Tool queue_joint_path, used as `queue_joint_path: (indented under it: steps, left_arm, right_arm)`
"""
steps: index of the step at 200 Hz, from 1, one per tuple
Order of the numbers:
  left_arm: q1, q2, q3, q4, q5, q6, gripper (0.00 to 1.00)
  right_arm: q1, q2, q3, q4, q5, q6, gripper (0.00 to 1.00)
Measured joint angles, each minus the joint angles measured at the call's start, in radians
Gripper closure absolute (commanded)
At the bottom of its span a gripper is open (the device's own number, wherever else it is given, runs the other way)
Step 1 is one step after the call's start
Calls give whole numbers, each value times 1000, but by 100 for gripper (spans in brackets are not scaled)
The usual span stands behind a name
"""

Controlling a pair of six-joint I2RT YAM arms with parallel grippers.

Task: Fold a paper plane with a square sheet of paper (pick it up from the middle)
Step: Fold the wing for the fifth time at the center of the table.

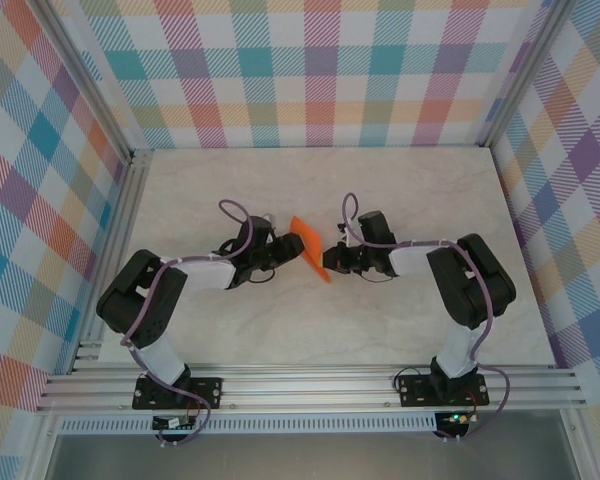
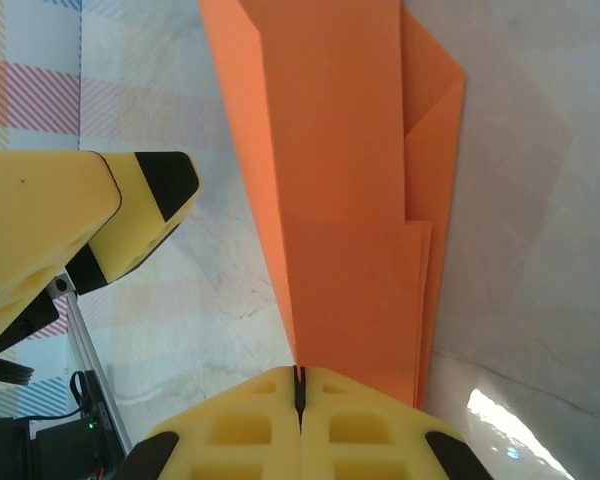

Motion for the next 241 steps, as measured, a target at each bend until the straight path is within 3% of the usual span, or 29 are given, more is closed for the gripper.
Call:
queue_joint_path:
  steps: [58, 193, 219, 241]
  left_arm:
    - [0, 69, 52, 31, 23, 7, 51]
    - [-6, 186, 136, 19, 23, 79, 51]
    - [-7, 198, 172, -23, 14, 82, 54]
    - [-7, 207, 208, -70, -2, 83, 55]
  right_arm:
    - [-14, 64, 0, 2, -39, 38, 98]
    - [-35, 82, 49, -7, -116, 74, 94]
    - [-35, 82, 62, -32, -115, 67, 87]
    - [-35, 82, 78, -63, -99, 40, 72]
